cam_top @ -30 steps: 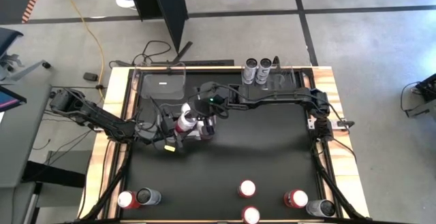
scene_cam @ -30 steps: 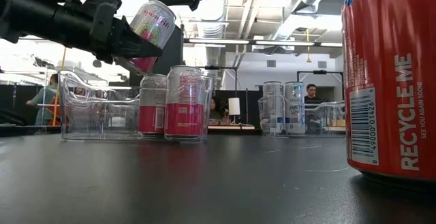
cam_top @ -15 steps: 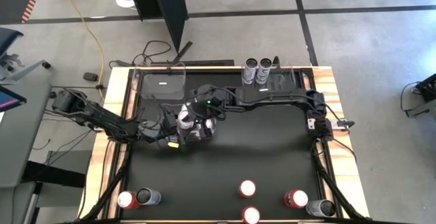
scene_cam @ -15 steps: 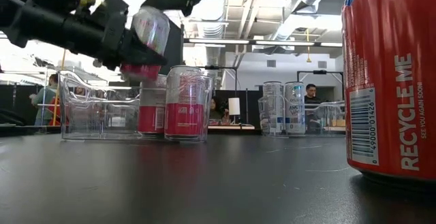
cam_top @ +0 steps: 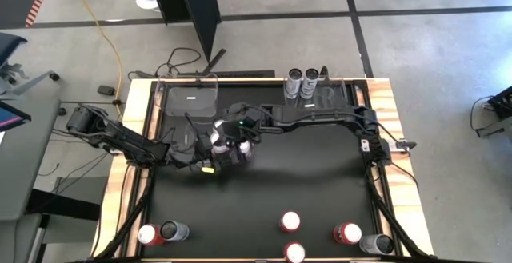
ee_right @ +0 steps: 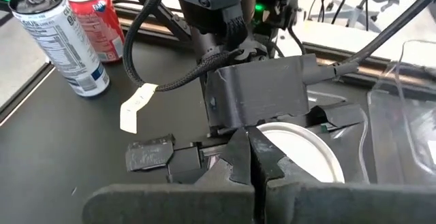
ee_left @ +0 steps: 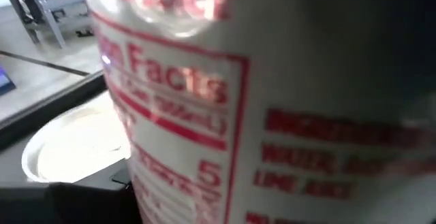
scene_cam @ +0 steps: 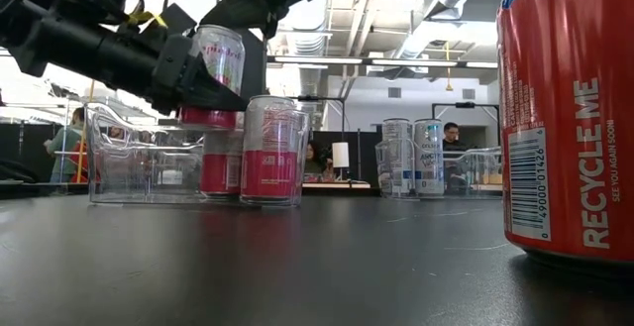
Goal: Sort soda cans
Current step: Put the pink-white soda can into the bottom transparent bin
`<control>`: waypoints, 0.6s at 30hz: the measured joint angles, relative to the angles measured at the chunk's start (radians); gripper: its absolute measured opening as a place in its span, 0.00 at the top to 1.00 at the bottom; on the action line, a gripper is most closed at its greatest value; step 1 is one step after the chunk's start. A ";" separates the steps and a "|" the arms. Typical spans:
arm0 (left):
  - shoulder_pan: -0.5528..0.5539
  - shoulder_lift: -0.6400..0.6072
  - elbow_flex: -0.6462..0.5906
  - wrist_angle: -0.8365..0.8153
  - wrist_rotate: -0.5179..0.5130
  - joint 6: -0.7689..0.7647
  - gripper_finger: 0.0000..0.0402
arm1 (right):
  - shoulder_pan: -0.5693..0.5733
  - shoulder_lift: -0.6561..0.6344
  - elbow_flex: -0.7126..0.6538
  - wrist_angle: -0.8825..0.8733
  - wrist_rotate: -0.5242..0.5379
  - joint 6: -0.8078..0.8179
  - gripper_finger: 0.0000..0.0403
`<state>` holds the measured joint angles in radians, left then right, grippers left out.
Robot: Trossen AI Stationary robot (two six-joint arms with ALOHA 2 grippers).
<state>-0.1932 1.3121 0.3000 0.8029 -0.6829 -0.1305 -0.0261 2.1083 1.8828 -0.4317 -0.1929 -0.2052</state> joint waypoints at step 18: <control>0.023 0.000 0.000 -0.038 0.078 -0.061 0.20 | -0.002 0.004 -0.001 -0.032 -0.012 0.052 1.00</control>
<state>-0.1702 1.3117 0.3000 0.7647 -0.6047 -0.1914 -0.0284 2.1120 1.8816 -0.4639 -0.2050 -0.1534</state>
